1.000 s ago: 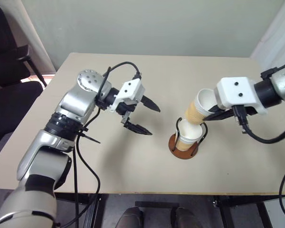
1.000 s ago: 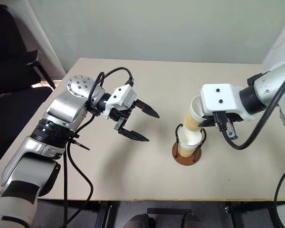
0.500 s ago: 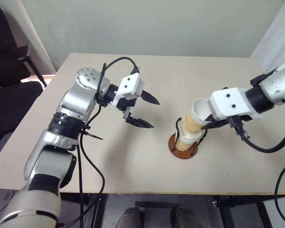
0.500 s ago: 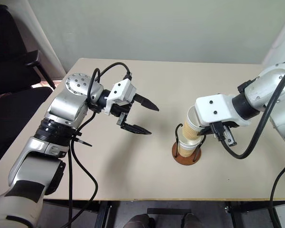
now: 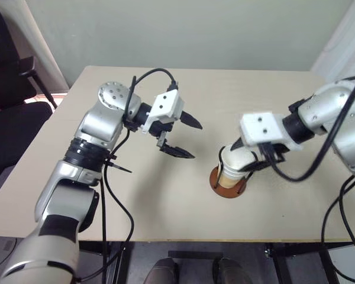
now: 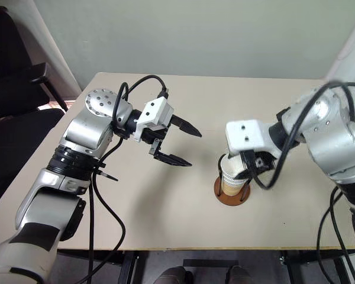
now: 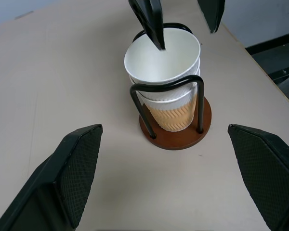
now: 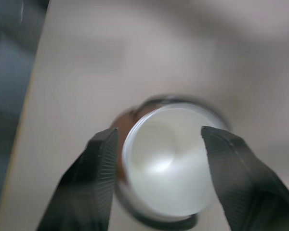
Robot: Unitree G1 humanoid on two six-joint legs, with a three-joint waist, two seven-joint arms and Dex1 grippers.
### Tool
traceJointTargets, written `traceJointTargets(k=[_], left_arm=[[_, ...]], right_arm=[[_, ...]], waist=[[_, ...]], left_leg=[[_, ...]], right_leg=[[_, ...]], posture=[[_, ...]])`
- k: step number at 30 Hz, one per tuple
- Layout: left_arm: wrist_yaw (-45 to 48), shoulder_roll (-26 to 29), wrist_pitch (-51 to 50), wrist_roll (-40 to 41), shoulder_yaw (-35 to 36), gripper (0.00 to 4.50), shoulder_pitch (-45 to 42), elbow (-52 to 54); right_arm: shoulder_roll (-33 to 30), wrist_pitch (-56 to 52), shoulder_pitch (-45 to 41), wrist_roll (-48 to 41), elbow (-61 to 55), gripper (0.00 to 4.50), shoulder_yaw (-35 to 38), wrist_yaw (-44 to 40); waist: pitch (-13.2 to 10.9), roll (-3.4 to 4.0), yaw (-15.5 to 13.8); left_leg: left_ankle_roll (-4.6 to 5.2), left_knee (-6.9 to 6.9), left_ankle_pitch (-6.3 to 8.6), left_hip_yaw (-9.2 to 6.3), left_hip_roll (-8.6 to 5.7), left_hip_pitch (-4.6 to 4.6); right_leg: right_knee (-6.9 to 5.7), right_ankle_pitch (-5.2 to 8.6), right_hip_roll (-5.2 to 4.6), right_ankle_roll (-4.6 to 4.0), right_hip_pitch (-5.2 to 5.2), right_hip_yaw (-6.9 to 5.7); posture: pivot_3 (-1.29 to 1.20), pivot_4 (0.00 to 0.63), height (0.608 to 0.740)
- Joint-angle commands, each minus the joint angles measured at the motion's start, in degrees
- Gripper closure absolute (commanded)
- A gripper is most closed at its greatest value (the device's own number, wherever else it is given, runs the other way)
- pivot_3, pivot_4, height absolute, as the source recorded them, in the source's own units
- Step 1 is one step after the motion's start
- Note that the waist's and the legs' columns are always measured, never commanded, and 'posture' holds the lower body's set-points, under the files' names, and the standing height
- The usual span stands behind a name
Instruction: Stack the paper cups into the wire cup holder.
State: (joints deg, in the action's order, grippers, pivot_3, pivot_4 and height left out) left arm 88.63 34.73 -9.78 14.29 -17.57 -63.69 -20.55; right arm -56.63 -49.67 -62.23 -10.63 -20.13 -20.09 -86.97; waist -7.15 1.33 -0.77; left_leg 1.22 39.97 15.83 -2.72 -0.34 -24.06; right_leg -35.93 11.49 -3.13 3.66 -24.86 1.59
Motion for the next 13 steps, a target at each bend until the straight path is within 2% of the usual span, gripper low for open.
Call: traceJointTargets(k=[1,6,9,13], left_arm=[[-2.79,1.36,-0.98,0.33,4.73,0.0,-0.12,-0.23],[-7.41,4.12,-2.73,-0.26,9.39,0.0,-2.03,-5.54],[-8.27,6.24,-3.83,-0.06,11.45,0.0,-0.34,-6.47],[-9.66,8.94,-5.03,-0.52,13.27,0.0,3.34,-5.99]], right_arm=[[-3.14,-8.89,0.32,-3.92,1.36,1.84,9.24,3.66],[-9.94,-8.36,4.94,-4.46,5.81,1.84,15.11,6.7],[-12.82,-8.7,9.13,-5.3,5.43,1.84,18.61,8.97],[-14.71,-13.7,18.65,-7.67,3.31,1.84,30.71,13.61]], waist=[[0.0,-0.01,-0.12],[-0.01,-0.01,-0.18],[-0.01,-0.01,-0.13],[-0.01,-0.01,-0.17]], left_leg=[[0.0,-0.01,0.0,-0.01,-0.01,-0.01],[-0.04,-0.11,0.0,-0.03,-0.02,-0.03],[-0.14,-0.3,-0.06,-0.02,0.0,0.01],[-0.22,-0.48,-0.1,0.02,0.0,0.01]], right_leg=[[0.02,0.01,0.0,-0.01,0.0,-0.01],[0.06,0.02,-0.01,-0.03,-0.04,0.01],[0.03,0.04,0.0,-0.07,-0.11,0.01],[0.03,0.06,0.01,-0.08,-0.19,0.02]], posture=[[0.0,0.15,0.74],[0.0,0.15,0.74],[0.0,0.15,0.74],[0.0,0.15,0.74]])
